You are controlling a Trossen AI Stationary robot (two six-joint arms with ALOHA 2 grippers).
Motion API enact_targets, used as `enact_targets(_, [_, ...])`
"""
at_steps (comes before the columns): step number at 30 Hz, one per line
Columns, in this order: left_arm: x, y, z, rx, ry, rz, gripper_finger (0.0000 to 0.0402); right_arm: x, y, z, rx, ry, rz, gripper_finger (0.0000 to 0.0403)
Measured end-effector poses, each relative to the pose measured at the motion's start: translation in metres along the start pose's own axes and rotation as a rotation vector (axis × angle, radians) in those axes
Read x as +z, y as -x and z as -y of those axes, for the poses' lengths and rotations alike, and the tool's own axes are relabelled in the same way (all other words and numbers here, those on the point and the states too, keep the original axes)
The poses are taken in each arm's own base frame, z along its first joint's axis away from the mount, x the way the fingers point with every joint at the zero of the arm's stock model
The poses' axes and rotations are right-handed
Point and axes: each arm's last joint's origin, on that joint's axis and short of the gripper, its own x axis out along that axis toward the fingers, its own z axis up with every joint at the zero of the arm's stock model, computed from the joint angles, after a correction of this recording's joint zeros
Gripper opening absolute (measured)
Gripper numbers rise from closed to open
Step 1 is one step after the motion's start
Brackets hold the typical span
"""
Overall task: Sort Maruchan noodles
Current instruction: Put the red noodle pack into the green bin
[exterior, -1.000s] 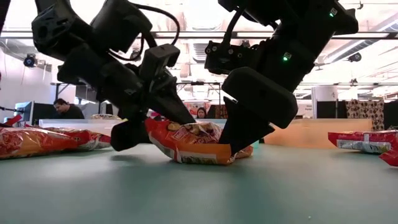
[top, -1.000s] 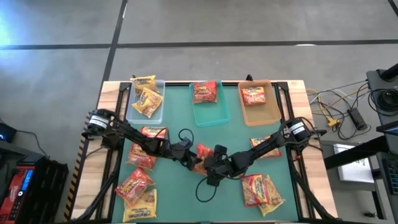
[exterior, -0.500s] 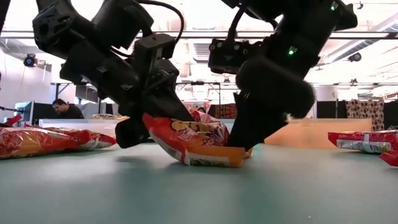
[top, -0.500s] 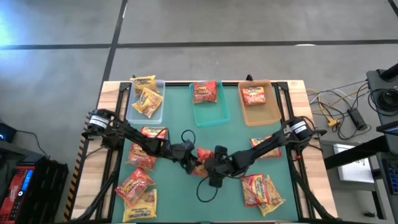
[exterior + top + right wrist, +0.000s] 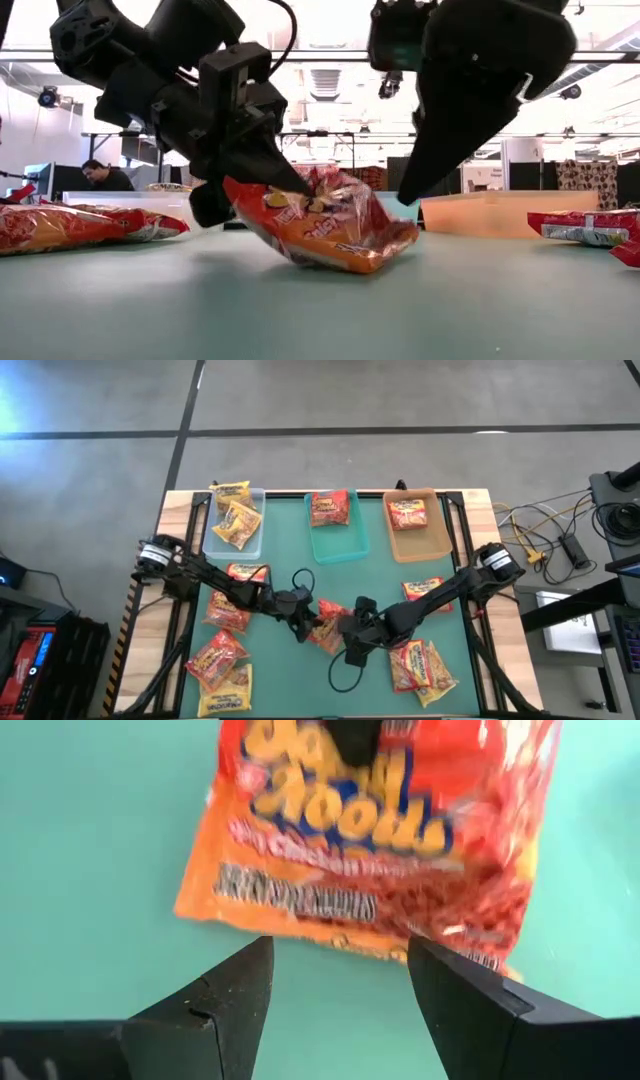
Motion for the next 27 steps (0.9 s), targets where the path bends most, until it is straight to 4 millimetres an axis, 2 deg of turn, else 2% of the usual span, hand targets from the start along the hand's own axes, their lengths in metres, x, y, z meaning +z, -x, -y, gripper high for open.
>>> enact_targets(8, [0.029, 0.023, 0.005, 0.007, -0.107, 0.063, 0.0037, -0.006, 0.001, 0.002, 0.013, -0.086, -0.088, 0.0224])
enact_targets(15, [0.065, 0.05, -0.005, 0.088, -0.227, 0.185, 0.0037, -0.01, 0.003, -0.003, 0.097, -0.092, -0.155, 0.0224])
enact_targets(20, [0.097, 0.069, -0.025, 0.186, -0.34, 0.296, 0.0037, -0.01, 0.003, -0.003, 0.102, -0.093, -0.159, 0.0224])
enact_targets(27, [0.137, 0.088, -0.064, 0.362, -0.43, 0.446, 0.0036, -0.01, 0.003, -0.003, 0.102, -0.09, -0.159, 0.0224])
